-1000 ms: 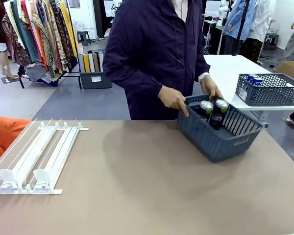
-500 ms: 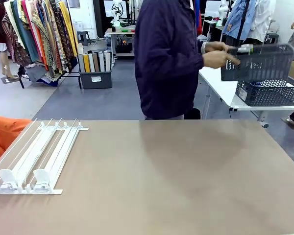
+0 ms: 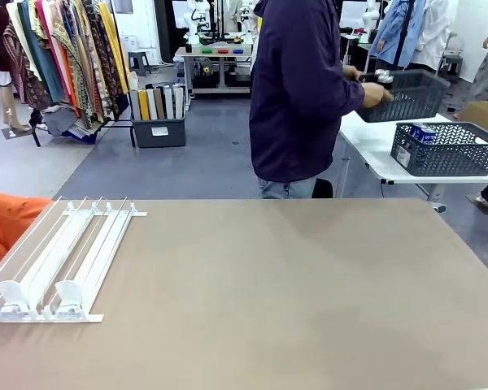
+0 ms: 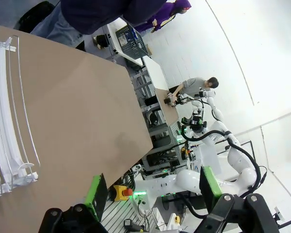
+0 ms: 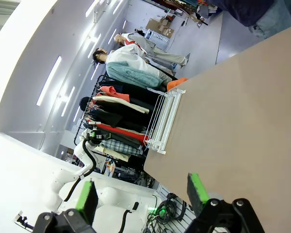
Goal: Retrieve and store the cans from the dispenser.
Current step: Pick up one can from the Automatic Can Dispenser and place it in the middle of the table.
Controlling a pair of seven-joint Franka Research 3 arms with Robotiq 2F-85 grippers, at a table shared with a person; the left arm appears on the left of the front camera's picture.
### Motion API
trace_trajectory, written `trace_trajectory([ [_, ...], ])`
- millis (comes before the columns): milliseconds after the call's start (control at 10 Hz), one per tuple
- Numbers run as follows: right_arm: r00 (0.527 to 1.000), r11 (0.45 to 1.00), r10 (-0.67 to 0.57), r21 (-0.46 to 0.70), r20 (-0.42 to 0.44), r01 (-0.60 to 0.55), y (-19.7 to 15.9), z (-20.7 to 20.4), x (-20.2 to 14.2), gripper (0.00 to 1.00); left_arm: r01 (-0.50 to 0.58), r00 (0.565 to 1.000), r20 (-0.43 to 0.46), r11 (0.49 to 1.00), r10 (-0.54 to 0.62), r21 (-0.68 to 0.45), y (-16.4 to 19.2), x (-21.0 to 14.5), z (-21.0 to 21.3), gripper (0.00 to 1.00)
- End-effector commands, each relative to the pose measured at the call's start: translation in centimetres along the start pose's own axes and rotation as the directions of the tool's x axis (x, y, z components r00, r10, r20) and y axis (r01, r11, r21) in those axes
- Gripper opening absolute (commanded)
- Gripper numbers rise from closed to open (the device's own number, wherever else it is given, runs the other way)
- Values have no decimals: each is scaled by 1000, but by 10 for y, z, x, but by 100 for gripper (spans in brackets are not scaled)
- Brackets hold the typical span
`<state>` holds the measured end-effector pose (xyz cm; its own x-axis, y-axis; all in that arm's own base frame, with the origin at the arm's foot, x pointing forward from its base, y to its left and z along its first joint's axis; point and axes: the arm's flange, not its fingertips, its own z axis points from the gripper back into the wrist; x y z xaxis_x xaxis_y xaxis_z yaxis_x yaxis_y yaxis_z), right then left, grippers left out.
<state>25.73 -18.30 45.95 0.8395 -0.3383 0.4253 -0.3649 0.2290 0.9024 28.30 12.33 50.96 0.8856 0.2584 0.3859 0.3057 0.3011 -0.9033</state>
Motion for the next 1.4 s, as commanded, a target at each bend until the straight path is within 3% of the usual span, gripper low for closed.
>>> trace_trajectory([
  [0,1000,1000,8,25,23,-9,3,-2,4,100,18,1000,10,1000,-18,-16,-1,1,-1,100],
  [1300,1000,1000,8,25,23,-9,3,-2,4,100,18,1000,10,1000,-18,-16,-1,1,-1,100],
])
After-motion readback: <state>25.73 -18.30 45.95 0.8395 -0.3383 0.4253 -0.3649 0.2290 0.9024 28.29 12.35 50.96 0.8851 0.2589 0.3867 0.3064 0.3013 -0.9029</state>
